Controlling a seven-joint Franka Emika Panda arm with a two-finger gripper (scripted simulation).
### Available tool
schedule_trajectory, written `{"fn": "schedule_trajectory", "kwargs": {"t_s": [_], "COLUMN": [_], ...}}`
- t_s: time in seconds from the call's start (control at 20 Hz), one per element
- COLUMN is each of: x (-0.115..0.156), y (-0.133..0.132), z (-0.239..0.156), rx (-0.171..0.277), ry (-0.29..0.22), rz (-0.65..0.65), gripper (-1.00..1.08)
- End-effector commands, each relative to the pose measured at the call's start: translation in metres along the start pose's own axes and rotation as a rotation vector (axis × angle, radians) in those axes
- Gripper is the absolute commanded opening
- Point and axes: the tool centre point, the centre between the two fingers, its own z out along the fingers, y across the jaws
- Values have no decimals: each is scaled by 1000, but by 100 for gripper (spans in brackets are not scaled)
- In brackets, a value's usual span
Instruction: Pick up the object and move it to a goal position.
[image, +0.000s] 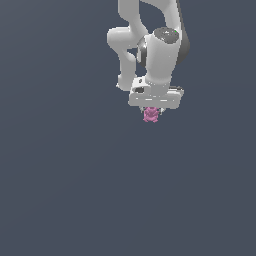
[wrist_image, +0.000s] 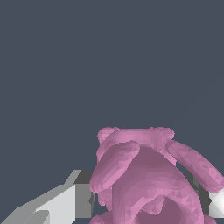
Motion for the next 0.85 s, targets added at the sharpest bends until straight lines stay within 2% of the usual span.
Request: {"fn": "schedule_trajectory", "kwargs": {"t_s": [0.0, 0.4, 0.8], "x": [-11, -30, -31], "y": [1, 1, 1], "z": [-11, -31, -34], "rx": [0, 0, 0], "ry": [0, 0, -1], "rz": [0, 0, 0], "gripper": [-100, -100, -100]}}
